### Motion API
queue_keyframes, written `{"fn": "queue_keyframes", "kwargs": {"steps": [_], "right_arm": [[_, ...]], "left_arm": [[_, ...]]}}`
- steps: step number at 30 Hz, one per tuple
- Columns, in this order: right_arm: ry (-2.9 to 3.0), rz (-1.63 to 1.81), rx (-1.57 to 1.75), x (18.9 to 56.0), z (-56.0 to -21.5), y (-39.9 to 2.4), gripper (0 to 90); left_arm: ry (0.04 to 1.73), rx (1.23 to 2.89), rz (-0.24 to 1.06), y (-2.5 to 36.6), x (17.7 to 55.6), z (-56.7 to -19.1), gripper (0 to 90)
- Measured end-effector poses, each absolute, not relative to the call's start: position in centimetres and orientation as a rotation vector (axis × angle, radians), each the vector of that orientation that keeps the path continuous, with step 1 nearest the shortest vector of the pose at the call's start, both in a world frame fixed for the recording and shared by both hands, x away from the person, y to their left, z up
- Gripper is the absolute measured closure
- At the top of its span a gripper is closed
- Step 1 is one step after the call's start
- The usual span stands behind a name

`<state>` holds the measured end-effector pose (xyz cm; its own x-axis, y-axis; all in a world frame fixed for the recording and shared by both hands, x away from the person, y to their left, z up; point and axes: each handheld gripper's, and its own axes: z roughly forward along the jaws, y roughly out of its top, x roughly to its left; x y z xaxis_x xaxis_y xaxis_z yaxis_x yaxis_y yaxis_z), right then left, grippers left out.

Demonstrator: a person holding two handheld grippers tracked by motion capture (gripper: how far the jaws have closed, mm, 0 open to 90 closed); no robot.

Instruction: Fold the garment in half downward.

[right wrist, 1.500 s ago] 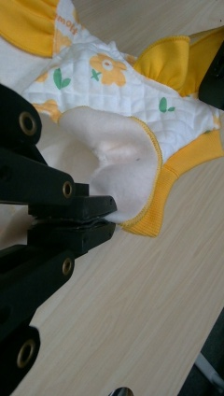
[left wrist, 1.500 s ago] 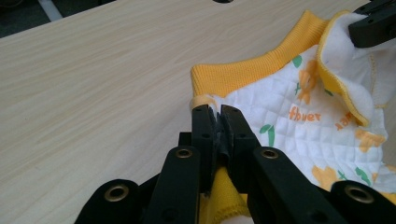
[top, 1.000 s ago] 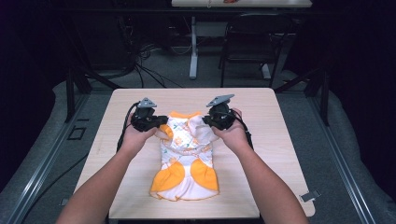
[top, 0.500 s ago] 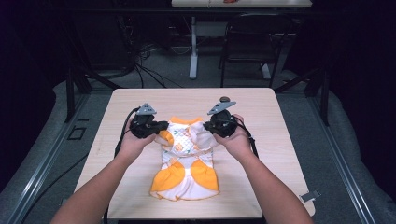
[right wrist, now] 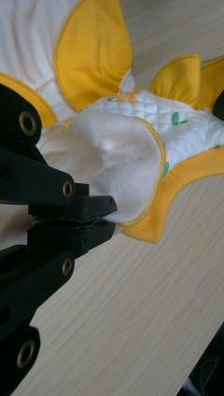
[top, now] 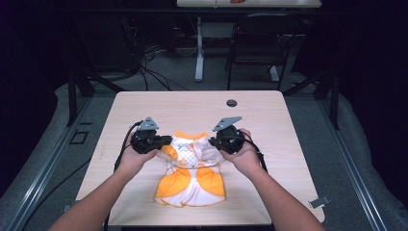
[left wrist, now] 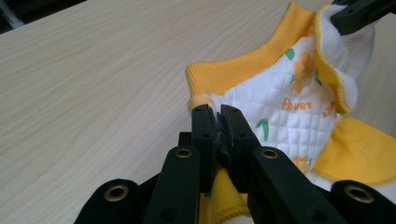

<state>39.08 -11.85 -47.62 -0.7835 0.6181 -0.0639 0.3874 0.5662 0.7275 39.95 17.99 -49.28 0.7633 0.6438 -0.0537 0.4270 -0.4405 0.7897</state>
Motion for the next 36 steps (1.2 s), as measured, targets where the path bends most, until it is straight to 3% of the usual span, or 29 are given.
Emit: {"fn": "queue_keyframes", "kwargs": {"steps": [25, 36], "right_arm": [[2.555, 1.082, 0.836, 35.9, -51.7, -12.8, 86.3], [2.571, 1.123, 0.872, 34.5, -52.5, -13.3, 74.1]], "left_arm": [[0.762, 2.100, 0.178, 18.4, 36.4, -53.4, 84.1], [0.775, 2.099, 0.146, 18.2, 35.2, -54.0, 75.8]]}}
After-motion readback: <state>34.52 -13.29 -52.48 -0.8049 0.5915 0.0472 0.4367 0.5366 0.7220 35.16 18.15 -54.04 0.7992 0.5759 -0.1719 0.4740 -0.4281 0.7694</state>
